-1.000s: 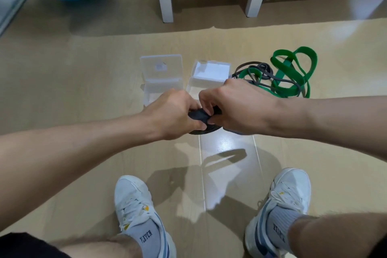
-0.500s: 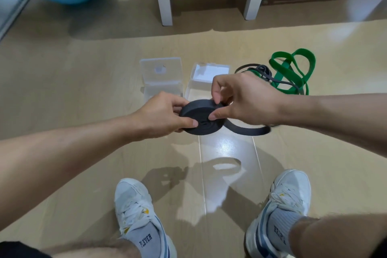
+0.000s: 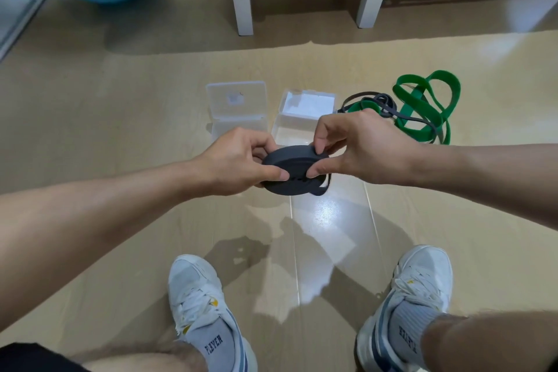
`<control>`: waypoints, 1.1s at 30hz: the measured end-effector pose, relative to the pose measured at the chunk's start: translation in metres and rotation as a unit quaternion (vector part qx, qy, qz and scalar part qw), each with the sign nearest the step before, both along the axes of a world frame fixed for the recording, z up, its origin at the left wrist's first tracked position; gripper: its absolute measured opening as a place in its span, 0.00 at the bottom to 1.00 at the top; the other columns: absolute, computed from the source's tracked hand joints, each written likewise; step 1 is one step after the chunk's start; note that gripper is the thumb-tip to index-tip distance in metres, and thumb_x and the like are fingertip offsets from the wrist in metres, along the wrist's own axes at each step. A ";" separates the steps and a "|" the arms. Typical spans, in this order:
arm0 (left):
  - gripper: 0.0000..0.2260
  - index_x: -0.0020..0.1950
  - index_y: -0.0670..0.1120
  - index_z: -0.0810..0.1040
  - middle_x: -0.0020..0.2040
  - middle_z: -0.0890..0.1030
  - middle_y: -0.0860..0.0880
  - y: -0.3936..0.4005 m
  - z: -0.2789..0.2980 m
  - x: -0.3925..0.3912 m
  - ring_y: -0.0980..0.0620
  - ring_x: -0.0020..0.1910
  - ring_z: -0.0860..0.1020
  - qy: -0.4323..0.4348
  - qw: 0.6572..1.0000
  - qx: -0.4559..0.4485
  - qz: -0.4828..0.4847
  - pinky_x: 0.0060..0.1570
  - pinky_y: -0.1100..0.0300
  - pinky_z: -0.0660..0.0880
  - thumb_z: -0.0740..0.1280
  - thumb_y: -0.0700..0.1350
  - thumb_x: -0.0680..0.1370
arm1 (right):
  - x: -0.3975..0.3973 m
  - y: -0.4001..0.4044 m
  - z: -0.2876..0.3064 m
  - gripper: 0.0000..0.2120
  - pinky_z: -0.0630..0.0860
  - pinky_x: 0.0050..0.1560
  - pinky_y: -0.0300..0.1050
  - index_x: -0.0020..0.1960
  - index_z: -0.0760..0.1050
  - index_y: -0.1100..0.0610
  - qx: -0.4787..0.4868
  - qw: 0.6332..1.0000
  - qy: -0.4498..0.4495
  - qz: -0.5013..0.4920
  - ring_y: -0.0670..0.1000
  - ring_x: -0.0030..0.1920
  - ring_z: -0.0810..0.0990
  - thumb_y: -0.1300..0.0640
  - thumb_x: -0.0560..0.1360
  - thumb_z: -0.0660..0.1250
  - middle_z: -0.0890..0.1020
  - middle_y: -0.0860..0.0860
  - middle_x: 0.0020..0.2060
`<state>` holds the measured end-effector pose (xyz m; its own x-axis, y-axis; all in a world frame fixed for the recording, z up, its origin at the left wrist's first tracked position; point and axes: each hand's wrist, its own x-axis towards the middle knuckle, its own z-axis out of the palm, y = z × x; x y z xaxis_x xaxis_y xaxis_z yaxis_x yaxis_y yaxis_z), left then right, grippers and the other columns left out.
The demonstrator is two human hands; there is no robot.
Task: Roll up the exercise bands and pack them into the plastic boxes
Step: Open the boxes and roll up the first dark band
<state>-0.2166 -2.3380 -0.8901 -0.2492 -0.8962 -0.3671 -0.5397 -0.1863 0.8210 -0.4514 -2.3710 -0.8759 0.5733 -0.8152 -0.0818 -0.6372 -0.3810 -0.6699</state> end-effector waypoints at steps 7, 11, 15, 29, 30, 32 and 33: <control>0.10 0.44 0.50 0.78 0.43 0.85 0.53 0.002 -0.009 -0.002 0.54 0.45 0.84 -0.097 0.993 -0.042 -0.049 0.47 0.54 0.80 0.79 0.46 0.72 | 0.009 0.004 0.002 0.16 0.79 0.38 0.52 0.41 0.71 0.47 -0.041 0.996 0.077 0.035 0.45 0.34 0.79 0.49 0.68 0.80 0.82 0.42 0.32; 0.10 0.46 0.56 0.82 0.38 0.83 0.56 0.005 -0.002 -0.018 0.56 0.39 0.80 -0.204 0.969 -0.098 -0.099 0.38 0.55 0.77 0.77 0.58 0.70 | 0.016 0.009 -0.005 0.14 0.79 0.35 0.54 0.42 0.68 0.46 -0.089 0.987 0.117 0.067 0.43 0.31 0.73 0.49 0.69 0.75 0.76 0.43 0.28; 0.06 0.40 0.50 0.83 0.32 0.80 0.52 0.006 -0.001 -0.023 0.48 0.33 0.78 -0.177 0.977 -0.091 -0.077 0.33 0.53 0.74 0.76 0.51 0.72 | 0.014 0.007 -0.001 0.13 0.79 0.38 0.54 0.42 0.70 0.47 -0.066 0.989 0.109 0.076 0.44 0.35 0.77 0.49 0.70 0.76 0.81 0.45 0.32; 0.05 0.44 0.50 0.85 0.38 0.86 0.51 0.001 0.002 -0.005 0.48 0.40 0.84 -0.128 0.986 -0.081 -0.065 0.45 0.45 0.82 0.79 0.48 0.72 | 0.009 -0.002 0.011 0.11 0.73 0.38 0.45 0.48 0.76 0.47 -0.066 0.987 0.119 0.087 0.40 0.36 0.75 0.46 0.72 0.77 0.80 0.38 0.34; 0.04 0.44 0.50 0.86 0.38 0.87 0.51 0.002 0.001 -0.004 0.48 0.40 0.85 -0.114 0.989 -0.078 -0.058 0.47 0.44 0.82 0.79 0.47 0.72 | 0.009 0.000 0.009 0.12 0.75 0.40 0.45 0.47 0.77 0.48 -0.052 0.990 0.104 0.075 0.41 0.39 0.77 0.46 0.71 0.78 0.83 0.41 0.36; 0.05 0.45 0.50 0.86 0.39 0.87 0.50 0.004 -0.002 -0.003 0.48 0.41 0.86 -0.088 0.993 -0.065 -0.044 0.48 0.43 0.82 0.79 0.45 0.72 | 0.008 0.002 0.004 0.13 0.79 0.44 0.48 0.46 0.78 0.50 -0.027 0.995 0.073 0.058 0.46 0.41 0.82 0.47 0.69 0.80 0.86 0.45 0.39; 0.05 0.45 0.49 0.86 0.39 0.87 0.50 0.004 -0.003 -0.002 0.47 0.41 0.86 -0.076 0.995 -0.054 -0.037 0.49 0.42 0.83 0.79 0.44 0.72 | 0.008 0.003 0.002 0.13 0.80 0.44 0.50 0.46 0.78 0.50 -0.023 0.996 0.066 0.054 0.47 0.42 0.84 0.47 0.69 0.80 0.86 0.45 0.39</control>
